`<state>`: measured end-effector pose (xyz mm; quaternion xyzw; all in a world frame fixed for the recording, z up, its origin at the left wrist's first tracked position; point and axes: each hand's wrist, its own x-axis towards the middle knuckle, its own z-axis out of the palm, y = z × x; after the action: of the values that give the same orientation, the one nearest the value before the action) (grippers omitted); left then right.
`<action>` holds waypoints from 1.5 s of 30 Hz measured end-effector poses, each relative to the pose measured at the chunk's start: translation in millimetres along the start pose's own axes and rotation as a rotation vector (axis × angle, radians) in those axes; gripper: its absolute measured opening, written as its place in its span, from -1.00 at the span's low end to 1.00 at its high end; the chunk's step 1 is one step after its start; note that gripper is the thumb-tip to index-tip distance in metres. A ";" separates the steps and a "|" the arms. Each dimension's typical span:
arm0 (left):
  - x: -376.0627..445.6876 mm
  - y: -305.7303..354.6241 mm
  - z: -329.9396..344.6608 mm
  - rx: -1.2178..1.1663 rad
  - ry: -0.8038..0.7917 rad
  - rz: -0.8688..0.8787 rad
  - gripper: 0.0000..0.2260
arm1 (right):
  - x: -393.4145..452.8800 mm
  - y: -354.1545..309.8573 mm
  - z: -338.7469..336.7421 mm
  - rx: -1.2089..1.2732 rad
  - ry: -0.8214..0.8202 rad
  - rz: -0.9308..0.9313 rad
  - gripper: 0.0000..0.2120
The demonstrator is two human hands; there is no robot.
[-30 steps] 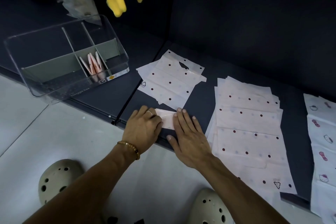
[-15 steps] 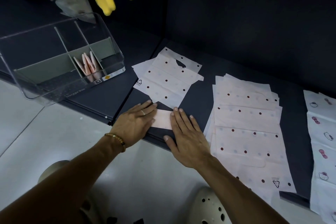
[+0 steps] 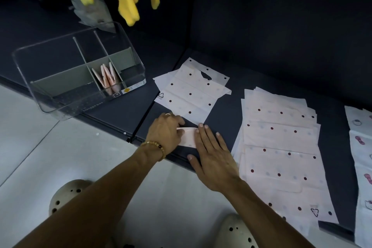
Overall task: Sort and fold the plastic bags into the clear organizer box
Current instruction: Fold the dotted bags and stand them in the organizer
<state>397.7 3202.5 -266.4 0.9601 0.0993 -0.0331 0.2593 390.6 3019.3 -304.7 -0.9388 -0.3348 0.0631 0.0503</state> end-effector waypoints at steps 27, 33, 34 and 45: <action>53.2 -121.6 -119.4 -0.287 0.562 -0.477 -0.82 | 193.1 -88.2 -106.2 0.984 0.195 0.315 -0.82; 62.2 -121.2 -118.8 0.000 0.593 -0.464 -0.85 | 211.5 -98.0 -105.0 1.011 0.225 0.313 -0.85; 61.2 -123.5 -119.6 0.032 0.600 -0.471 -0.84 | 215.4 -100.3 -105.4 1.019 0.226 0.307 -0.86; 43.6 -132.5 -126.6 -0.283 0.760 -0.541 -0.84 | 243.1 -152.1 -106.8 0.644 0.304 0.156 -0.86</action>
<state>414.3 3386.0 -227.2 0.7992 0.4367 0.2674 0.3147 498.9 3285.4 -199.1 -0.8962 -0.2139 0.0288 0.3877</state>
